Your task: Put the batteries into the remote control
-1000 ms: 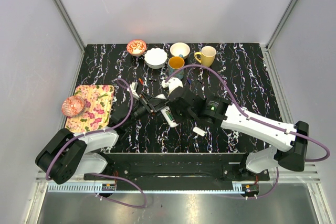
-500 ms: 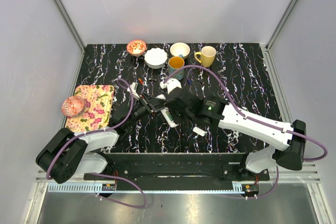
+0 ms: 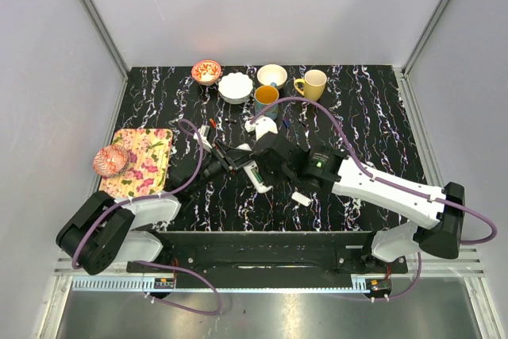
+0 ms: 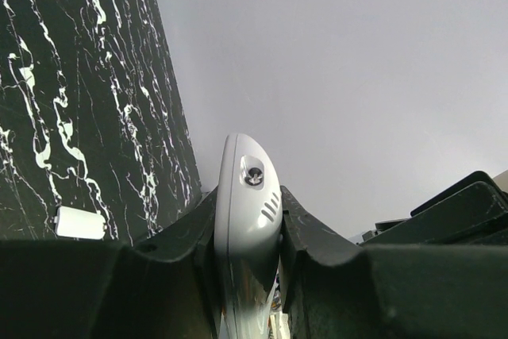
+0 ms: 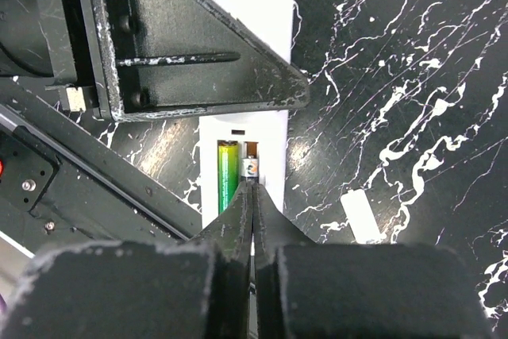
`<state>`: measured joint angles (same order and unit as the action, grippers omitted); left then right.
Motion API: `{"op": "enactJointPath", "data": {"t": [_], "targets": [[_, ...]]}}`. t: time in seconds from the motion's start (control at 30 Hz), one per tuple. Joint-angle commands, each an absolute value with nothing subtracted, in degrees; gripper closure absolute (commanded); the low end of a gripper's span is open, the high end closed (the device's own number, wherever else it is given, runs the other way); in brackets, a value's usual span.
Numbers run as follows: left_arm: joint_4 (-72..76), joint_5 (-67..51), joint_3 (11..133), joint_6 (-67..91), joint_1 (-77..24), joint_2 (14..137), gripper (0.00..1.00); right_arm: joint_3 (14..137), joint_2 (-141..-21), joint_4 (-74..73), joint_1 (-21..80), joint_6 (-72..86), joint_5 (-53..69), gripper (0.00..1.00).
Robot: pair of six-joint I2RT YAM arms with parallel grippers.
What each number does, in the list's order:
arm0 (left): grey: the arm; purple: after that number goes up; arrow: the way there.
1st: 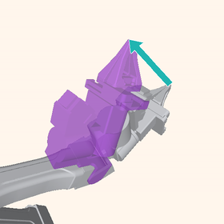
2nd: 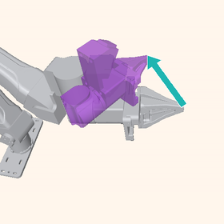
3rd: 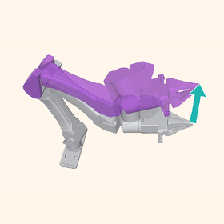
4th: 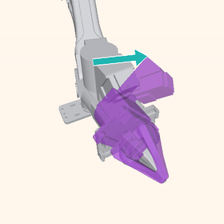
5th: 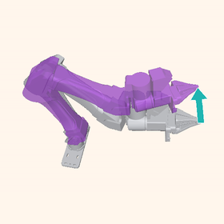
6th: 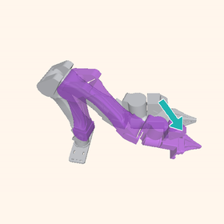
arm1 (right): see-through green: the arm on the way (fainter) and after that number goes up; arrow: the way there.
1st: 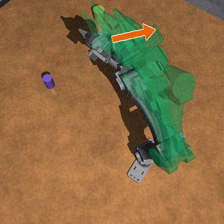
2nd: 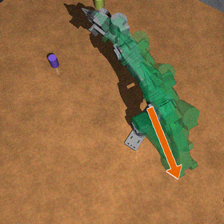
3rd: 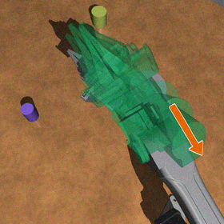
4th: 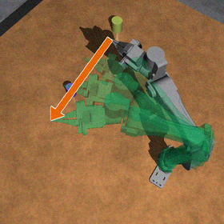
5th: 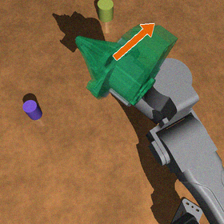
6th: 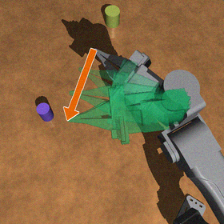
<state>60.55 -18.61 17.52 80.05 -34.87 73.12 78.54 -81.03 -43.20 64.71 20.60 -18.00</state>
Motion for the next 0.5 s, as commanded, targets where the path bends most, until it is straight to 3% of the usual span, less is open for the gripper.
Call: {"op": "enactJointPath", "data": {"t": [0.0, 0.37, 0.4, 0.43, 0.47], "targets": [[69.6, -18.5, 18.9, 83.2, -35.1, 74.0, 1.00, 77.9, -77.9, -40.3, 64.5, 21.4, -21.8, 1.00], [71.7, -19.0, 19.2, 84.5, -35.4, 75.5, 1.00, 77.9, -78.1, -38.0, 64.1, 21.5, -23.2, 1.00], [71.7, -19.1, 19.2, 84.5, -35.4, 75.5, 1.00, 77.8, -77.6, -37.8, 64.0, 21.8, -23.3, 0.95], [71.7, -19.1, 19.2, 84.3, -35.3, 75.6, 1.00, 77.3, -76.5, -37.2, 64.1, 21.9, -23.2, 0.78], [71.6, -19.1, 19.2, 84.2, -35.4, 75.6, 1.00, 77.0, -75.9, -37.0, 64.1, 21.9, -22.9, 0.71]]}}
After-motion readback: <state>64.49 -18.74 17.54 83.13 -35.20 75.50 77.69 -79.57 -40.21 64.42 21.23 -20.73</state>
